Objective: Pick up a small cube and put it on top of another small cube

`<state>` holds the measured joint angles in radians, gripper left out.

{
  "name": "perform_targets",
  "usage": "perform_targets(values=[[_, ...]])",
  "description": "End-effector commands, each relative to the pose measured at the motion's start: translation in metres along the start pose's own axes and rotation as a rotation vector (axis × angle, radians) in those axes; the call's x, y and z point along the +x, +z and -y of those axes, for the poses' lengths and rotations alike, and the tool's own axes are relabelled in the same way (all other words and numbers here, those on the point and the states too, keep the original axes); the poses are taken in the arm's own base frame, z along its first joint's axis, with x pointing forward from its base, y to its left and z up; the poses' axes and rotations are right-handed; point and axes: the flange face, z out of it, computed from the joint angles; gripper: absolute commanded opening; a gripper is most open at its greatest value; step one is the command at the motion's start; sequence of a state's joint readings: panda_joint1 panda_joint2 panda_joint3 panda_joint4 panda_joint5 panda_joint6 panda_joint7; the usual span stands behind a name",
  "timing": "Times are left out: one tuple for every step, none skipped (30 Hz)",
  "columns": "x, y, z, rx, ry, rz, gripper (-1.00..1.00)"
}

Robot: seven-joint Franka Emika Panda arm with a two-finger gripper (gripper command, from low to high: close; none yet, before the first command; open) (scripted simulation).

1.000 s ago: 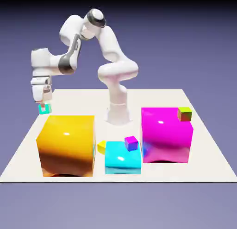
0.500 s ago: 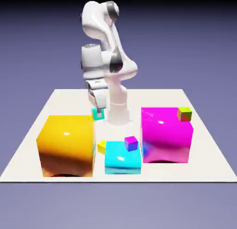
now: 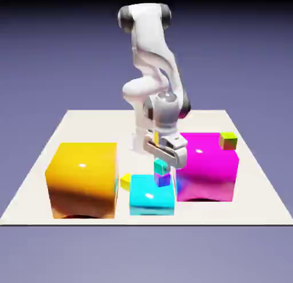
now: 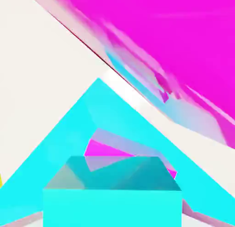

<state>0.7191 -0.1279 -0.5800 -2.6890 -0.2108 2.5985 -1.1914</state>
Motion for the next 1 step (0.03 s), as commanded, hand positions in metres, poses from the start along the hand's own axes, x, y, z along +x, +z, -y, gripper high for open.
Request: perform_targets(values=[[0.0007, -0.0119, -0.0005, 0.001, -0.001, -0.002, 1.00]])
